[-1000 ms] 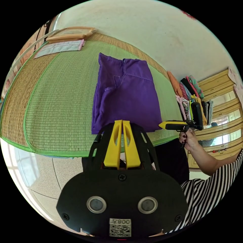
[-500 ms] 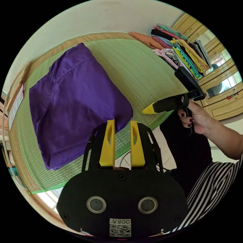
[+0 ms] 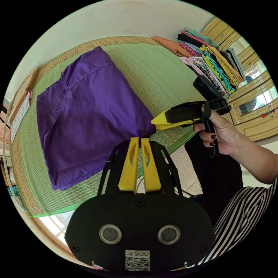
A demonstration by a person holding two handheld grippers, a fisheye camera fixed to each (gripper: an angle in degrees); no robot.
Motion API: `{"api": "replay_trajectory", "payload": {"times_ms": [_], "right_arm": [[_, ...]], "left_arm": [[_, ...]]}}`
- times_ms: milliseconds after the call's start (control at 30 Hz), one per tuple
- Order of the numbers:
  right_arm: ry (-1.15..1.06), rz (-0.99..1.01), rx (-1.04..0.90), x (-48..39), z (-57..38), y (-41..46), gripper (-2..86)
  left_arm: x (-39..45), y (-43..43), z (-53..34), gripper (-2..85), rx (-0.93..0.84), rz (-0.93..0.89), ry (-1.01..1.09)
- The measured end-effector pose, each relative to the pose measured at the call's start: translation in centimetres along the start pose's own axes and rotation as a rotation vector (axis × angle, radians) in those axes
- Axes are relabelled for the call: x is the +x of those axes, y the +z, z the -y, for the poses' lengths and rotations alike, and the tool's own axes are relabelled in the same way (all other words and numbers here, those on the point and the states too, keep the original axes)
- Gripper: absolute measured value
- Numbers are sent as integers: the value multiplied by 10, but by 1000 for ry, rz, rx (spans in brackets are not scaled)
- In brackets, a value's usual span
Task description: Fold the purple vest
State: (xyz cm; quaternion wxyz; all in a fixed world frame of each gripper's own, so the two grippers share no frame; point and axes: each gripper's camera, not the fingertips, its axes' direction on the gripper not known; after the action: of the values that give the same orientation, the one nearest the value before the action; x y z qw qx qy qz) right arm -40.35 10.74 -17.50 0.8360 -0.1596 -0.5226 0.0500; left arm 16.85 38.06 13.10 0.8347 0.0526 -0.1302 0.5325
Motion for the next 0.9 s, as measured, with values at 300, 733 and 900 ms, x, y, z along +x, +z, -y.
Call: {"api": "replay_trajectory", "payload": {"times_ms": [300,733,900], "right_arm": [[20,-22,-7,10,-1,29,87],[-70,-4,11,-23,-7,39,39],[-101,24,23,-37,-5,42,31]], "left_arm": [[-39,43,-43,16,48,-109,-73],[-208,84,-259,55,349,-511,-721],[-260,138,-340,109,471,-755,-954]]}}
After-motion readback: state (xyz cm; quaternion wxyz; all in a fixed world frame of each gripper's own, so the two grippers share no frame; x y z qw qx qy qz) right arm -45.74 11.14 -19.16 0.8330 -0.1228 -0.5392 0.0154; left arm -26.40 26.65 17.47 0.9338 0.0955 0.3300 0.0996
